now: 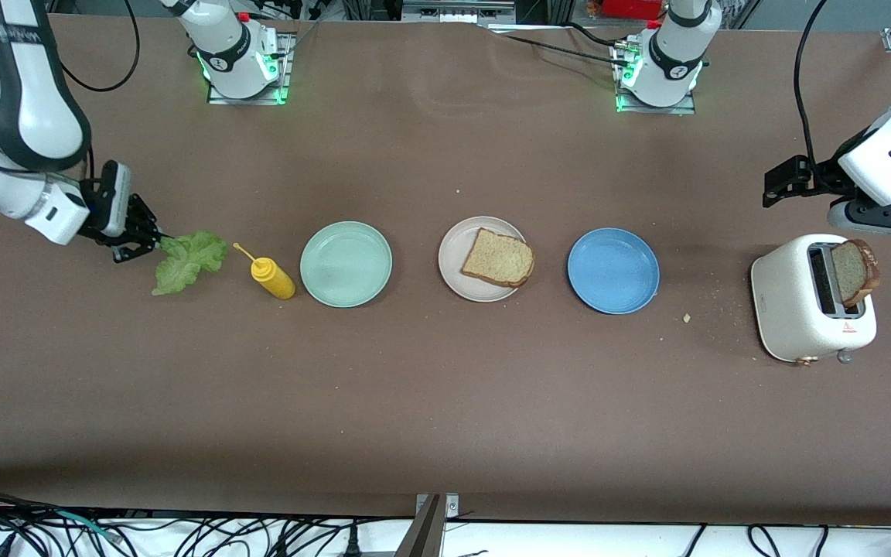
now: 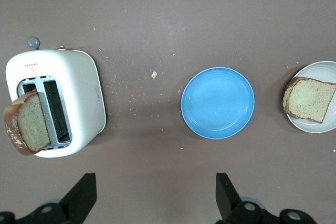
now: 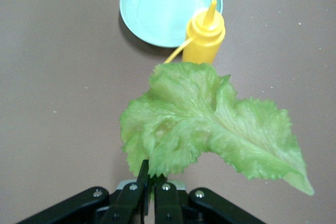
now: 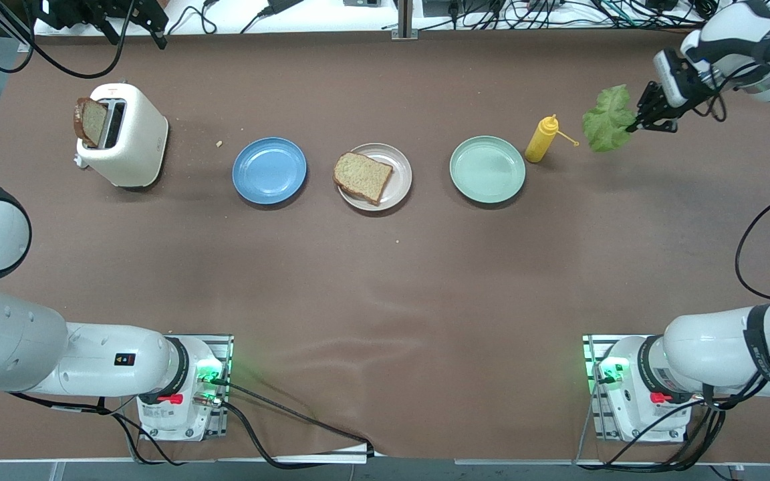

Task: Make sandwich in beige plate with both arms
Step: 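Carry the lettuce leaf with the right gripper onto the toast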

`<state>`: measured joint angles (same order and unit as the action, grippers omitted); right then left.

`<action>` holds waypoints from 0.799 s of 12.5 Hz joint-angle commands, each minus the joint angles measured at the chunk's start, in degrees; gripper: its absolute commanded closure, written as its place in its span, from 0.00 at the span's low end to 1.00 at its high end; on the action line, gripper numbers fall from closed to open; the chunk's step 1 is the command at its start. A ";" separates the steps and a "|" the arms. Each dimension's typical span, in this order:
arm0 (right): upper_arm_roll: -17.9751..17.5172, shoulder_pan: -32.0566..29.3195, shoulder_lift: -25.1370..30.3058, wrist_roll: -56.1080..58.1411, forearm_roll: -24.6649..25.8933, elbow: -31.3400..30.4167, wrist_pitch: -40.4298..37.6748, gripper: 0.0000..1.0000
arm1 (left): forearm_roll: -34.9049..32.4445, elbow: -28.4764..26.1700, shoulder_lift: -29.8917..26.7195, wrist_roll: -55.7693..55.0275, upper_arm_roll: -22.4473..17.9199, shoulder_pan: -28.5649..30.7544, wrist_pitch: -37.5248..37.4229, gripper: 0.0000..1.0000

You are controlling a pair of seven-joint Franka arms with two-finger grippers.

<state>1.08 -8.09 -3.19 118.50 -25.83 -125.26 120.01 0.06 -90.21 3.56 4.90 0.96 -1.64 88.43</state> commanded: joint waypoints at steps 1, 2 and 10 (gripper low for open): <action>0.24 0.27 4.50 -7.29 2.19 -0.25 -6.34 1.00 | -0.15 0.56 -0.31 0.19 0.01 0.06 -1.06 0.00; 0.15 1.23 5.21 -10.80 1.93 1.32 -9.33 1.00 | -0.15 0.56 -0.31 0.19 0.01 0.06 -1.06 0.00; -0.29 24.58 -0.30 -49.65 0.78 12.48 -5.78 1.00 | -0.15 0.56 -0.31 0.19 0.01 0.06 -1.06 0.00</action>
<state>0.04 12.01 1.05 74.95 -25.07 -116.71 112.03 0.06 -90.21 3.57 4.91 0.96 -1.64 88.43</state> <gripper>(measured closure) 0.938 0.000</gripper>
